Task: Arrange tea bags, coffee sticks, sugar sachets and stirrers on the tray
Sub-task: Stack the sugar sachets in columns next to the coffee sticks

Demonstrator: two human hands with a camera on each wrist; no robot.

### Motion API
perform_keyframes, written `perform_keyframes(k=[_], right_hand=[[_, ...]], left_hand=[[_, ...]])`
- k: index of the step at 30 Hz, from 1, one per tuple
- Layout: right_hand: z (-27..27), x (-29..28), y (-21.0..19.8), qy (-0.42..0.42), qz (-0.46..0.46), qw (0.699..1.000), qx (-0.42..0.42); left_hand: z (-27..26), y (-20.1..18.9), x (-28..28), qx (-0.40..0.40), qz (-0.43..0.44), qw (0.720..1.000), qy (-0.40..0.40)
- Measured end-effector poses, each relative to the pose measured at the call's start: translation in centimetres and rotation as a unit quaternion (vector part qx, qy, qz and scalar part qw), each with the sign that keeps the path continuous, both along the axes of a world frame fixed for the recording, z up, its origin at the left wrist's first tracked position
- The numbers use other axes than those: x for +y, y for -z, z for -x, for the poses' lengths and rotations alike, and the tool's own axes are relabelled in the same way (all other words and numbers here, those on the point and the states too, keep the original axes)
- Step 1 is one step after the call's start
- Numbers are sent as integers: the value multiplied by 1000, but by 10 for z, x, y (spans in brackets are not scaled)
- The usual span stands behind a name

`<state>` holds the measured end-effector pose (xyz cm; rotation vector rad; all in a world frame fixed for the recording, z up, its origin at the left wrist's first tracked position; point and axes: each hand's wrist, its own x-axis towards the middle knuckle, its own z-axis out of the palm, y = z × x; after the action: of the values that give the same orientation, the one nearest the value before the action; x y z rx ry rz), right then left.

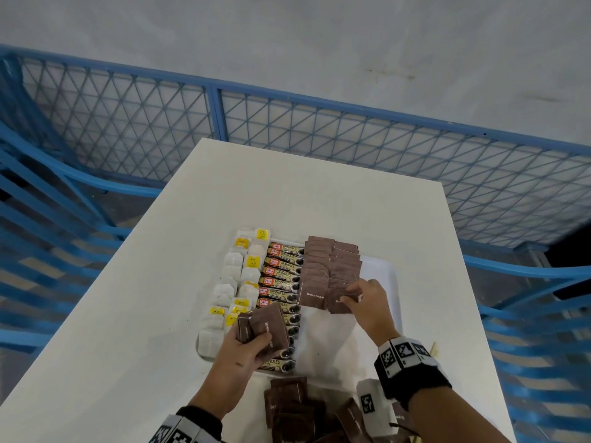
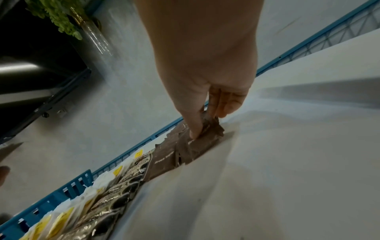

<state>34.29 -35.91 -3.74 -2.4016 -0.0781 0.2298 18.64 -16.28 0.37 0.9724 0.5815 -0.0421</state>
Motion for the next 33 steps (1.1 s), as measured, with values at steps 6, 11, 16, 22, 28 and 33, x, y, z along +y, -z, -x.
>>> perform_keyframes(k=[6,11,16,22,28,33], right_hand=[[16,5,-6,25,56,994,-88],[47,25,-35,-85,-80,993,11],[81,37,-58,-173,-203,949,168],[82,33,-51,-105,-286,918,255],[66,7,-52,6,-376,895,240],[54,-14,-47,25,-311,934,175]], left_hand=[[1,8,-2,10,-30,999,13],[0,8,-5,16,-55,998,20],[-2,6,-9,19,-88,995,32],[-6,0,-13,17,-27,999,11],[-10,8,-8,42,-108,993,10],[-20,6,-9,35,-93,995,22]])
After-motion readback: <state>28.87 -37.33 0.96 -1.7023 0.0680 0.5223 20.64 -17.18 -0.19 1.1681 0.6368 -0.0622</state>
